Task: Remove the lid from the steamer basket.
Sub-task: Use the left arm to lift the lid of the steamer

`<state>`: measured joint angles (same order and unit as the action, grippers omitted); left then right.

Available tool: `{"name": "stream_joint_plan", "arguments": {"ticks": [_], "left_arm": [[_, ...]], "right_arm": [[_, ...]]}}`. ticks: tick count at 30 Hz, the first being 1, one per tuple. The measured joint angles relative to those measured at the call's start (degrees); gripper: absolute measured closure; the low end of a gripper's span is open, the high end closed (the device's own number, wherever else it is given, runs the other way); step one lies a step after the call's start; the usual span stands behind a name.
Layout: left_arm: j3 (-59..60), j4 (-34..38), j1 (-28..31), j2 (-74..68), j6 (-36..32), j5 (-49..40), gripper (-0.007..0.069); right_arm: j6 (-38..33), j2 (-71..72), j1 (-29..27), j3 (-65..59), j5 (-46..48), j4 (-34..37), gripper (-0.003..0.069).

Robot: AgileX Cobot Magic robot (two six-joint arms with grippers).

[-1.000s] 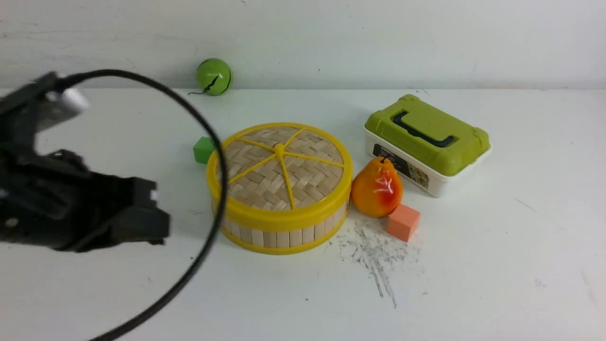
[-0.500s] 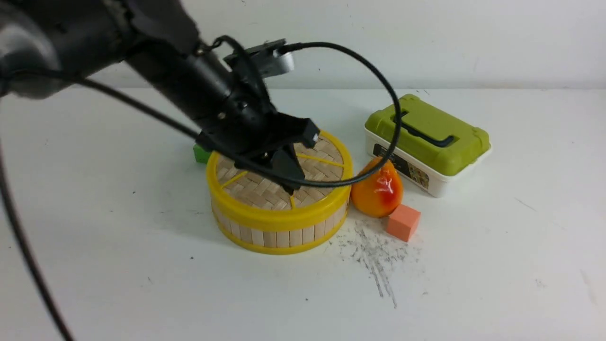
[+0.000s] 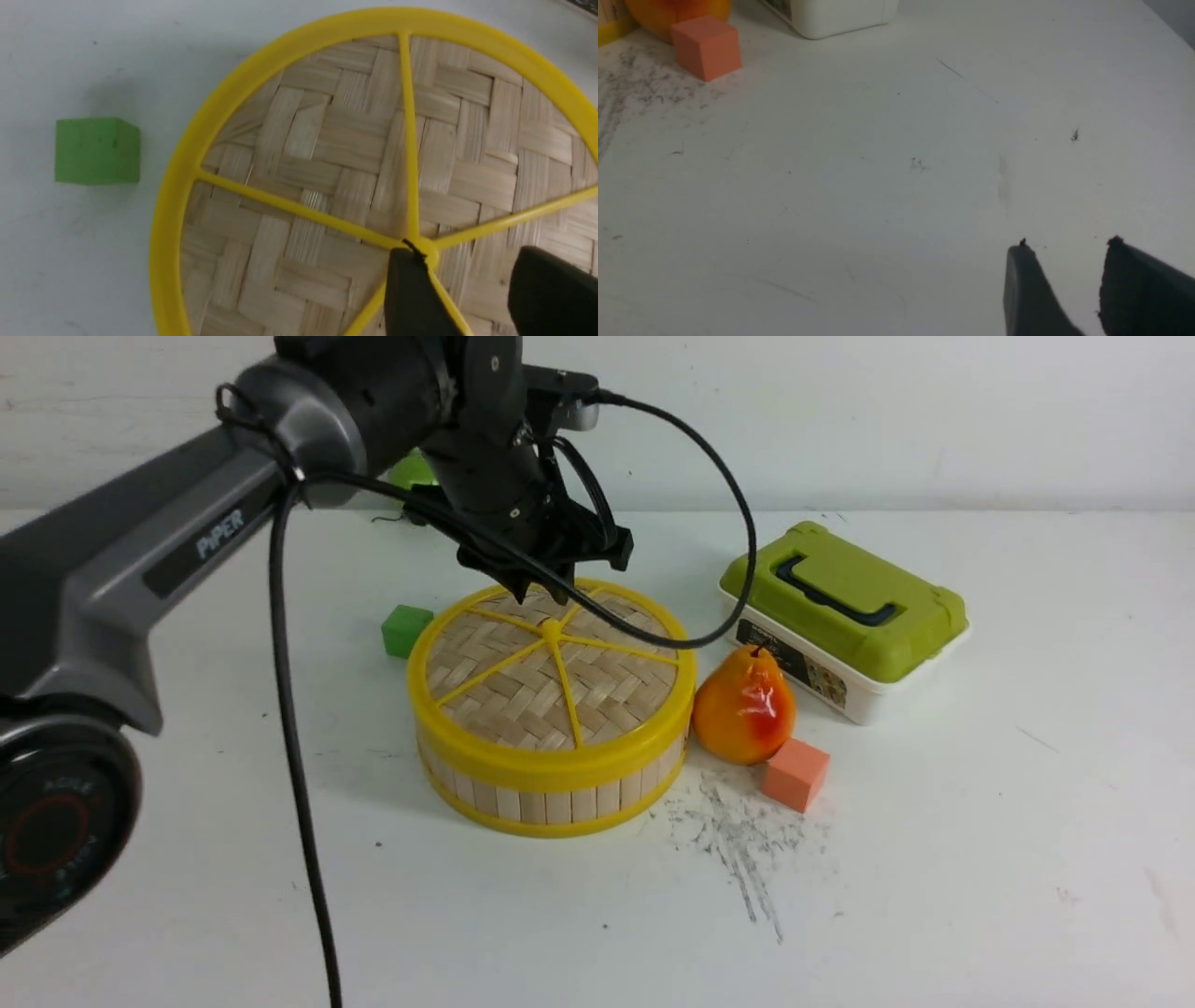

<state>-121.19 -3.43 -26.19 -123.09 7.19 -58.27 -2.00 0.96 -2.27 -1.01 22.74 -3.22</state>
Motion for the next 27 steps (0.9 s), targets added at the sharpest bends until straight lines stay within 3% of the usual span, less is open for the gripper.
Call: {"name": "stream_joint_plan", "arguments": {"ticks": [8,17,22,27], "left_arm": [[-0.1,0.0,0.0,-2.1,0.0,1.2,0.0298],[-0.1,-0.1,0.0,-4.6,-0.7,-0.5,0.0387],[-0.4,-0.4,0.0,-4.7,-1.4,0.1,0.0513],[-0.4,-0.3,0.0,-3.7,-1.4,-0.2,0.0515]], "right_arm": [[0.0,0.0,0.0,0.0,0.0,0.0,0.0419],[0.0,0.0,0.0,0.0,0.0,0.0,0.0419],[0.0,0.0,0.0,0.0,0.0,0.0,0.0419],[0.0,0.0,0.0,0.0,0.0,0.0,0.0419]]}}
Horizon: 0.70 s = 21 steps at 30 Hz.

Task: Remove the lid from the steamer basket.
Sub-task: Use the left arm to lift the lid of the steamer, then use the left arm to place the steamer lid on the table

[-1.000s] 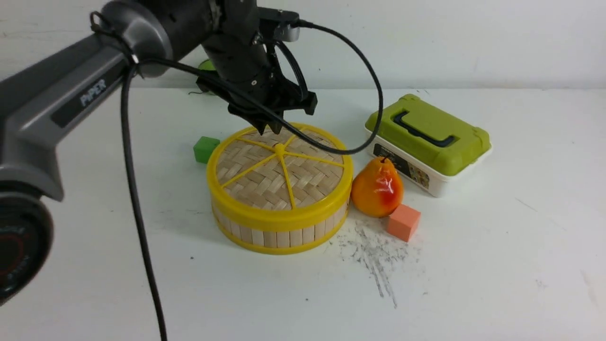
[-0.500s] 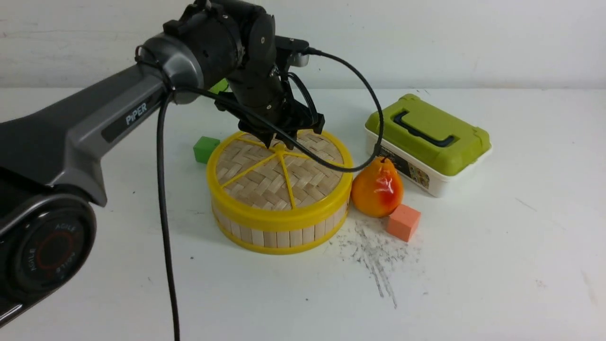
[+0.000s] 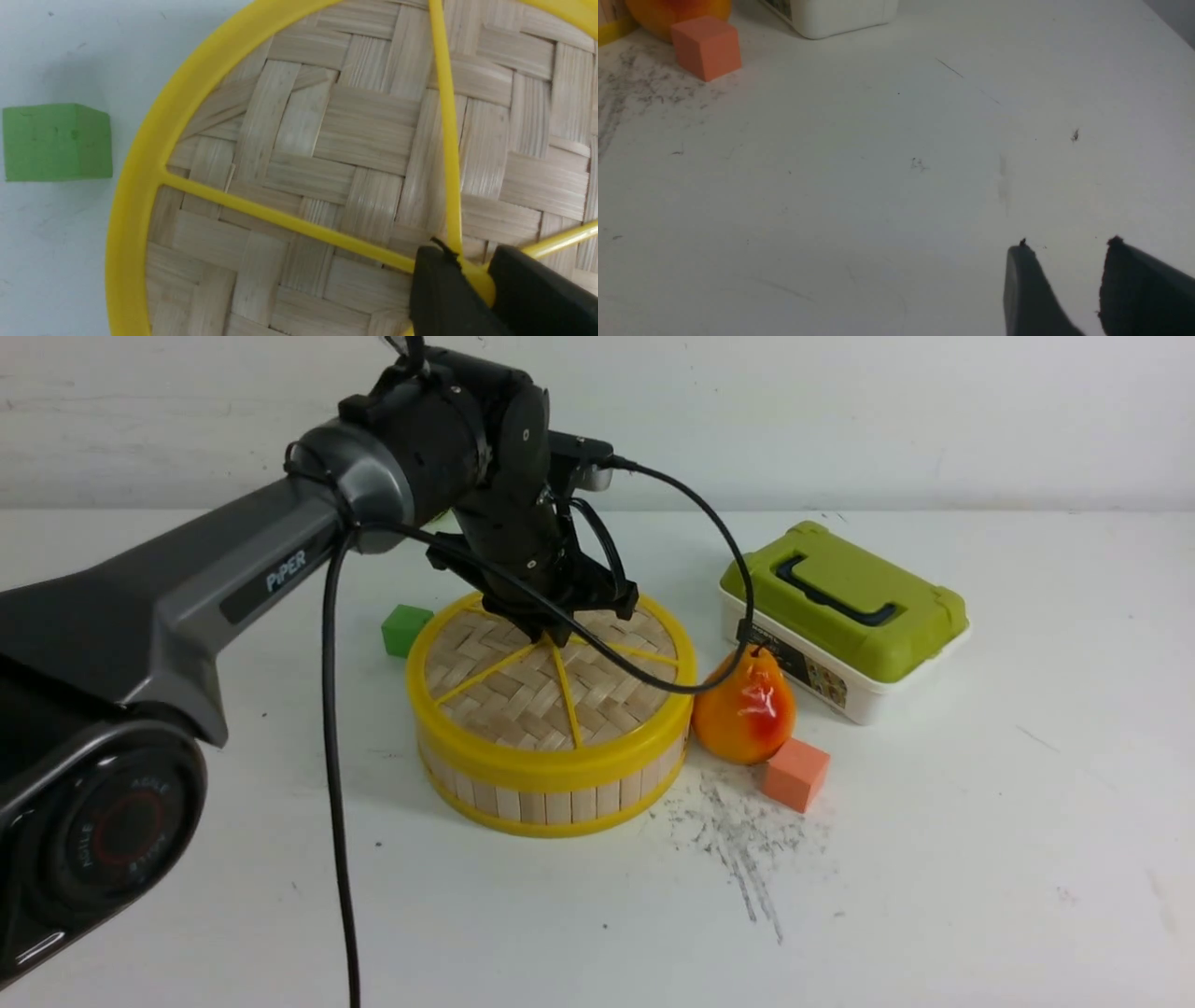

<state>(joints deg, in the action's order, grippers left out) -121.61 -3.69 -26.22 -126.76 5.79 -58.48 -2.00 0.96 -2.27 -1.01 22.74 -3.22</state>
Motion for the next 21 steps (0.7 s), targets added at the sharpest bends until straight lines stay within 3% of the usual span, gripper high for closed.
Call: {"name": "stream_joint_plan", "arguments": {"ticks": [6,12,17,20,21], "left_arm": [[-1.3,-4.3,0.0,6.7,-0.4,-2.3,0.0515],[-2.3,-18.8,1.3,18.3,-0.4,-3.5,0.0515],[-2.4,-22.5,9.6,23.5,2.2,-6.5,0.0515],[-2.1,-20.2,14.1,23.7,4.6,-8.8,0.0515],[-0.7,-16.4,17.9,23.7,5.8,-9.5,0.0515]], "right_arm": [[0.0,0.0,0.0,0.0,0.0,0.0,0.0419],[0.0,0.0,0.0,0.0,0.0,0.0,0.0419],[0.0,0.0,0.0,0.0,0.0,0.0,0.0419],[0.0,0.0,0.0,0.0,0.0,0.0,0.0419],[0.0,0.0,0.0,0.0,0.0,0.0,0.0419]]}}
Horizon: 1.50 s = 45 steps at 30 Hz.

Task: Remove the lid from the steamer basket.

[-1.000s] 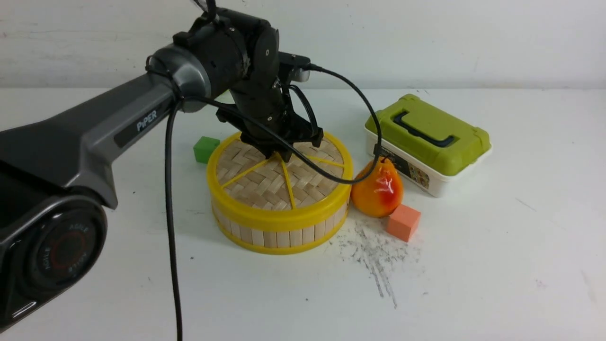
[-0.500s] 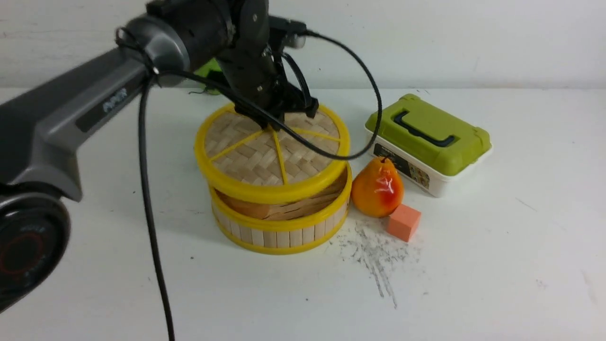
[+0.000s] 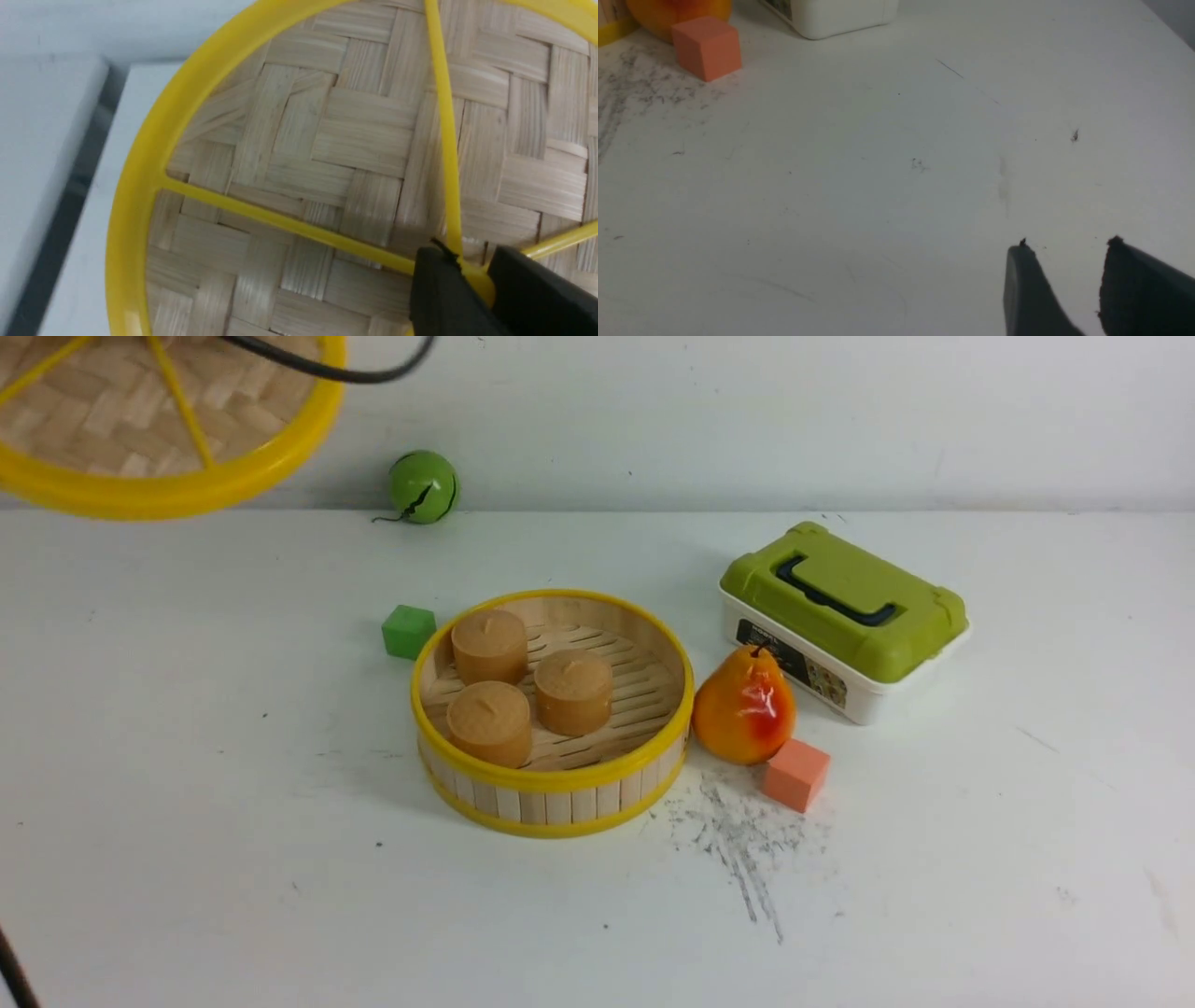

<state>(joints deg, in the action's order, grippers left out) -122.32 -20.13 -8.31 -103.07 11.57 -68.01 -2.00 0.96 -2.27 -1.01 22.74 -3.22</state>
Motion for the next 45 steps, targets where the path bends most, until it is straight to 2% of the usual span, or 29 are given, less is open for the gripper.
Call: {"name": "stream_joint_plan", "arguments": {"ticks": [4,8,13,23,28,31,36,41,45], "left_arm": [[8.7,9.0,7.3,-1.6,1.1,1.7,0.0515],[17.1,12.7,10.5,-5.9,1.6,7.0,0.0515],[23.0,15.6,10.4,-11.6,2.0,11.7,0.0515],[23.3,19.6,8.9,-16.9,1.8,15.9,0.0502],[23.0,21.6,8.9,-16.9,1.3,15.5,0.0394],[22.6,23.4,8.9,-14.7,0.2,14.0,0.0375],[22.3,28.4,8.9,-4.7,-5.8,12.7,0.0439],[22.1,35.2,8.9,16.4,-15.0,13.7,0.0636],[23.5,37.4,8.9,30.5,-17.4,17.0,0.0637]], "right_arm": [[0.0,0.0,0.0,0.0,0.0,0.0,0.0419],[0.0,0.0,0.0,0.0,0.0,0.0,0.0419],[0.0,0.0,0.0,0.0,0.0,0.0,0.0419],[0.0,0.0,0.0,0.0,0.0,0.0,0.0419],[0.0,0.0,0.0,0.0,0.0,0.0,0.0419],[0.0,0.0,0.0,0.0,0.0,0.0,0.0419],[0.0,0.0,0.0,0.0,0.0,0.0,0.0419],[0.0,0.0,0.0,0.0,0.0,0.0,0.0419],[0.0,0.0,0.0,0.0,0.0,0.0,0.0419]]}}
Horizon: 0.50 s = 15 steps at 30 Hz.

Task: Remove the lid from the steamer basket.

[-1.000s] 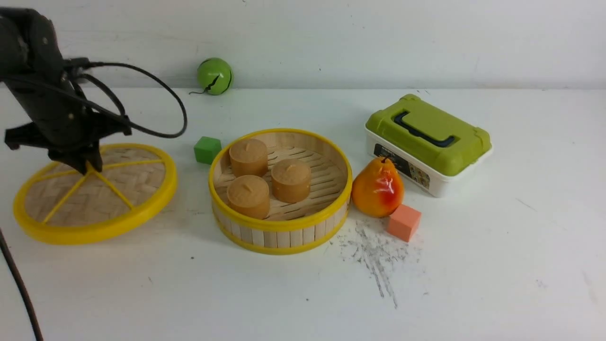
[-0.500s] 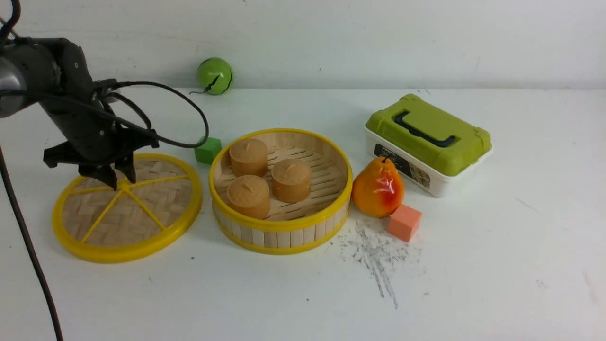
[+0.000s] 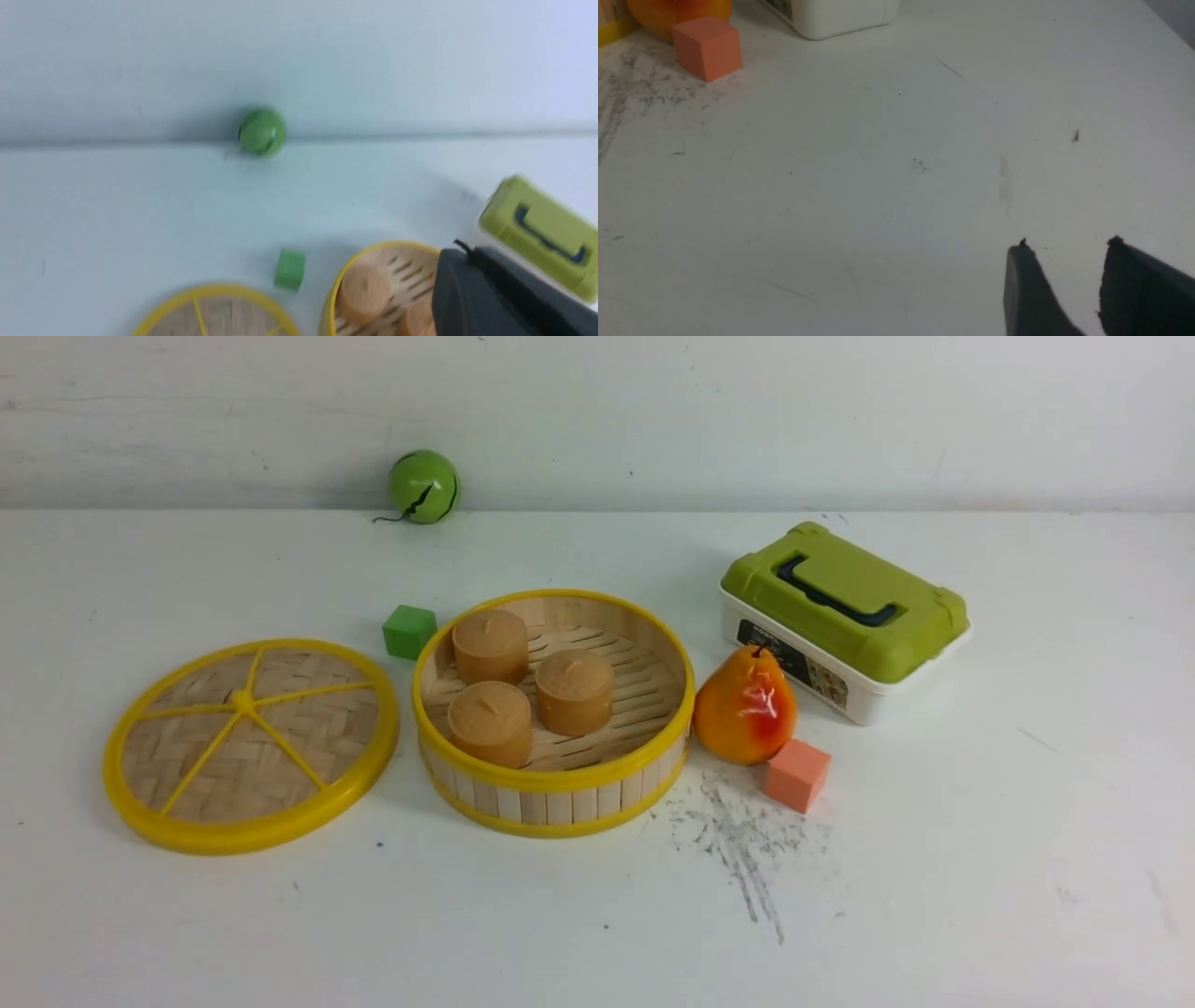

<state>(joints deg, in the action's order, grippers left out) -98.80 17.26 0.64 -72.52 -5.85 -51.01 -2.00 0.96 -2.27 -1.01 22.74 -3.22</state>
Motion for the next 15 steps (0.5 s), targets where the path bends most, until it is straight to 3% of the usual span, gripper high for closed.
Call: {"name": "stream_joint_plan", "arguments": {"ticks": [3,10,12,15], "left_arm": [[5.8,1.4,0.0,8.9,-0.7,3.4,0.0637],[33.4,2.8,0.0,32.1,-3.2,17.8,0.0637],[46.5,2.8,0.0,41.3,-3.3,24.6,0.0637],[55.2,2.9,0.0,47.1,-3.5,26.0,0.0637]], "right_arm": [[0.0,0.0,0.0,0.0,0.0,0.0,0.0419],[0.0,0.0,0.0,0.0,0.0,0.0,0.0419],[0.0,0.0,0.0,0.0,0.0,0.0,0.0419],[0.0,0.0,0.0,0.0,0.0,0.0,0.0419]]}}
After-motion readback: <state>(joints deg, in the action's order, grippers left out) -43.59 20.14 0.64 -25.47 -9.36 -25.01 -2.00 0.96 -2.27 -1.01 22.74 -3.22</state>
